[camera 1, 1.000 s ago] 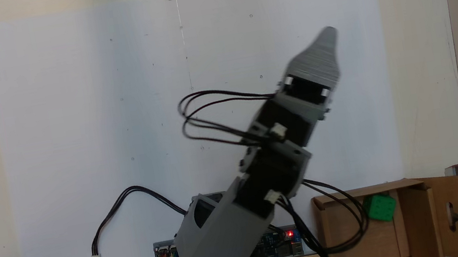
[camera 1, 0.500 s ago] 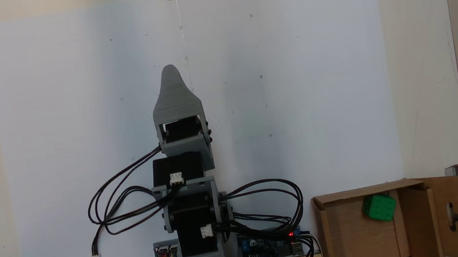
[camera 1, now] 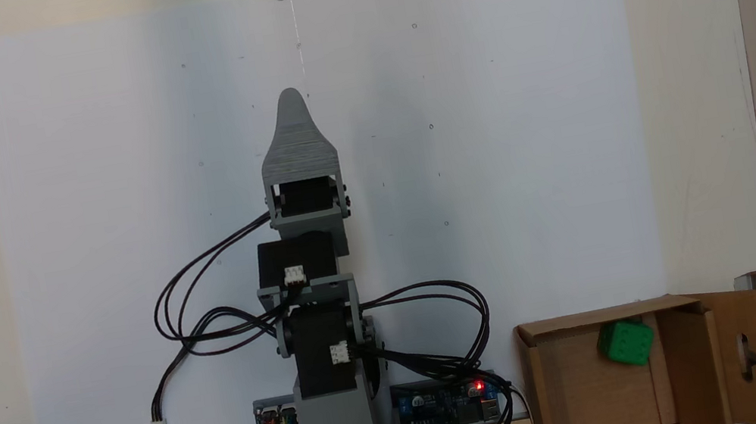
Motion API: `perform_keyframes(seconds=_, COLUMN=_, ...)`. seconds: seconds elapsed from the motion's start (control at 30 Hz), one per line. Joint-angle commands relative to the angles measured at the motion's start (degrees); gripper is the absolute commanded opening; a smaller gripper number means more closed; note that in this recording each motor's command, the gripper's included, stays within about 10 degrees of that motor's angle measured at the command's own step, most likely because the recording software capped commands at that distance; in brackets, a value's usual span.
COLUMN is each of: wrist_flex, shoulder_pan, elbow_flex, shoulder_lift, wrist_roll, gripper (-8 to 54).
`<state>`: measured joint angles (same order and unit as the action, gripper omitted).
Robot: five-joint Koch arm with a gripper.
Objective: Grasp a green dice and put it in the bin.
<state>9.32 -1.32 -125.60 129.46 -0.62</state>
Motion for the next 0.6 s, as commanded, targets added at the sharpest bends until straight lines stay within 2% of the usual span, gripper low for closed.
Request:
perform_keyframes(seconds=0.0, wrist_flex=-3.87, shoulder_pan=0.18, elbow_flex=0.35, shoulder_lift=6.59, wrist_roll=-3.52, gripper=44.7)
perform_keyframes(seconds=0.33, wrist_flex=-25.82, shoulder_pan=0.00, elbow_flex=-9.67, shoulder_lift=6.68, wrist_roll=-3.16, gripper=45.6)
perform_keyframes(seconds=0.57, wrist_flex=-42.70, shoulder_pan=-0.09, elbow_flex=-23.29, shoulder_lift=6.59, wrist_roll=-3.08, gripper=44.3)
